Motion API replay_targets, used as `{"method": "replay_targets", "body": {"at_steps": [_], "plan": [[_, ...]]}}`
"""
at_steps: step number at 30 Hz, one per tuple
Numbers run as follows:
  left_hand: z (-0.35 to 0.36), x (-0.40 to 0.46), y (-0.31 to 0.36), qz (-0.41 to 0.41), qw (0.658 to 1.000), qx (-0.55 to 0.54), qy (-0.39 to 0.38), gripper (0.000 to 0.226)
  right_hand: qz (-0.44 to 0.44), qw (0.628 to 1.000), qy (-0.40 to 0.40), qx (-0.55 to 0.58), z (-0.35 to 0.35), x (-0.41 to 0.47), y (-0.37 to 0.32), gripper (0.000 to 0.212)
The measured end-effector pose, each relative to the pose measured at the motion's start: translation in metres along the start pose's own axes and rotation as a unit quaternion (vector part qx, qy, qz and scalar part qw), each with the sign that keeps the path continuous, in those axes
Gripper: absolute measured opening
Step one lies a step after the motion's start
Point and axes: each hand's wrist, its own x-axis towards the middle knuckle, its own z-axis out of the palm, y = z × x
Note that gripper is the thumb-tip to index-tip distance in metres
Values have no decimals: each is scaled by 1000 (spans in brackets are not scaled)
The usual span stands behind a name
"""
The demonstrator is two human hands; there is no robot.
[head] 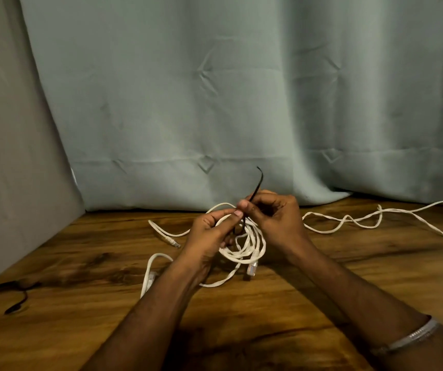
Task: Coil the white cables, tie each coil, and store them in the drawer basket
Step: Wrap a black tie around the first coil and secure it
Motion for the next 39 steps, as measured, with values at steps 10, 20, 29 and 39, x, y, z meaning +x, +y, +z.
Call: {"method": "replay_targets", "body": {"at_steps": [10, 20, 29, 39], "plan": [[8, -4, -2, 0, 998, 48, -47, 26, -25, 967, 252, 23, -14, 8, -9, 12], [7, -6, 4, 80, 993, 28, 86, 24, 118, 986, -105, 49, 0, 2, -2, 33], [2, -5, 4, 133, 985, 74, 80, 25, 102, 990, -52, 81, 6, -2, 7, 19], [0, -5, -7, 206, 896, 387, 65, 33, 107, 991, -75, 30, 5, -5, 6, 17]]}}
